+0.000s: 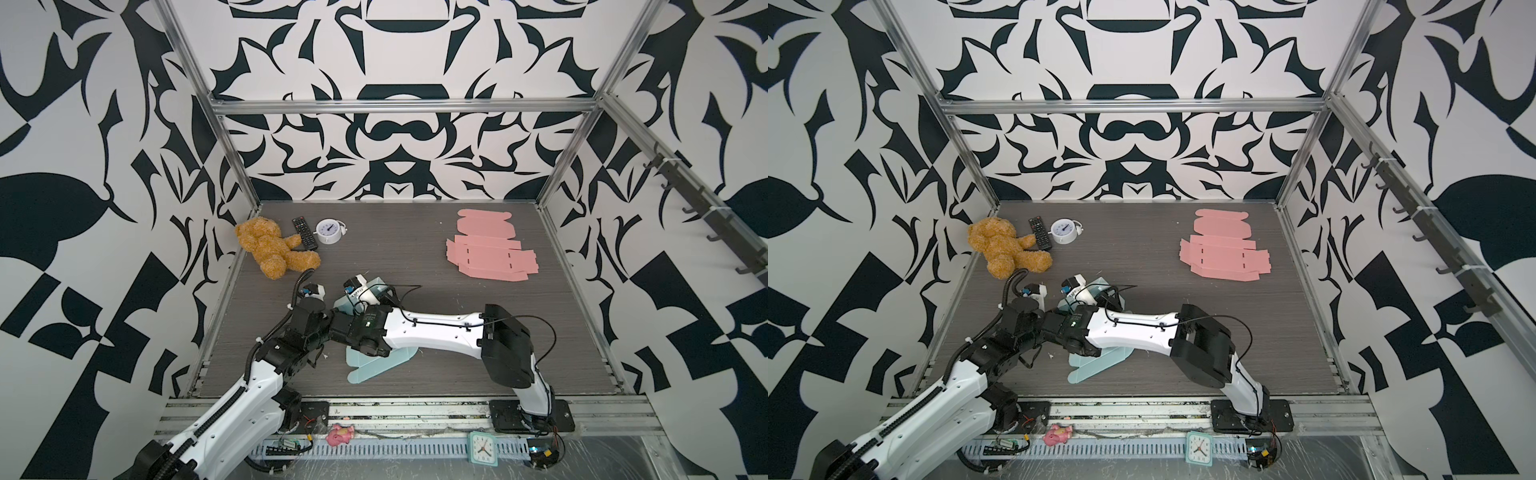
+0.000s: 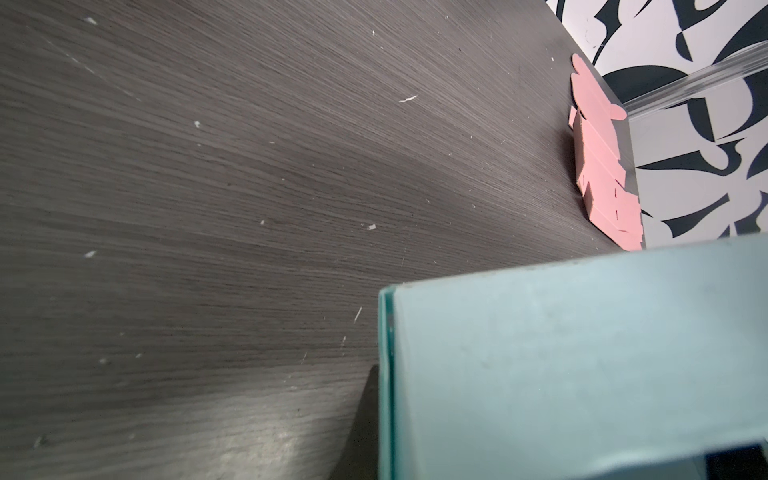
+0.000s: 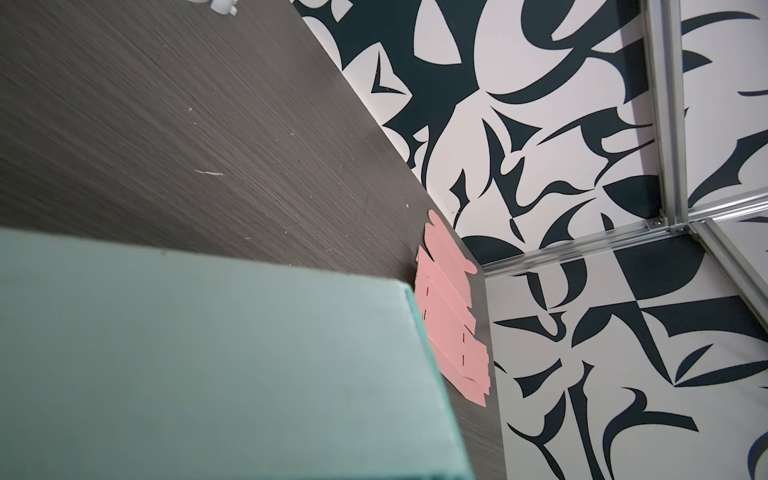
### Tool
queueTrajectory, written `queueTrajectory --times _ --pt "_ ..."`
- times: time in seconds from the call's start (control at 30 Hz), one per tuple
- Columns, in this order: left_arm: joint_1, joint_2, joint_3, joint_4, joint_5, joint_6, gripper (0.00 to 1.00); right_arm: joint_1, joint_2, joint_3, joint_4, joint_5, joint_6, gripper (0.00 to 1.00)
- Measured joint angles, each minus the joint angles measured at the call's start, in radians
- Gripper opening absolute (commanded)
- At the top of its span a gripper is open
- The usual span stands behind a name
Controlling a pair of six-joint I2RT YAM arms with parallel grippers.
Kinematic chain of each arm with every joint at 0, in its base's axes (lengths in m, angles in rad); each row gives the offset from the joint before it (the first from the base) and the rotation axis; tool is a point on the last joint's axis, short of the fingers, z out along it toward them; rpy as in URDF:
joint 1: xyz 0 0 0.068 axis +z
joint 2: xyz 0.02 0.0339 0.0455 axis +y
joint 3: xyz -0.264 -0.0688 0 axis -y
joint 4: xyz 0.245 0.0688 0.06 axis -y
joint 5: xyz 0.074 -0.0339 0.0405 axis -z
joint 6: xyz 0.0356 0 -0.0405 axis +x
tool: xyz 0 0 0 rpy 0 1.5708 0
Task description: Fold the paper box
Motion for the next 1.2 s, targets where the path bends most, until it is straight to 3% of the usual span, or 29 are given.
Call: queueTrajectory --times 0.1,0.3,0.63,0.87,1.2 --pt "0.0 -0.002 0.001 -0.01 -0.005 0.009 0.03 0.017 -0.022 -0.039 0.047 -0.032 -0.022 0.46" --pt "-0.003 -0.002 0.023 -0.011 -0.005 0.046 0.01 0.07 -0.163 -0.129 0.174 -0.141 -0.057 0.57" --pt "-0.003 0.004 0.045 0.004 0.004 0.194 0.01 0.103 -0.491 -0.347 0.392 -0.34 -0.072 0.65" --pt "-0.005 0.014 0.018 0.117 0.094 0.317 0.03 -0.042 -0.733 -0.58 0.592 -0.639 -0.068 0.66" --pt "-0.059 0.113 0.016 0.232 0.155 0.403 0.04 -0.224 -0.902 -0.767 0.753 -0.956 -0.044 0.7"
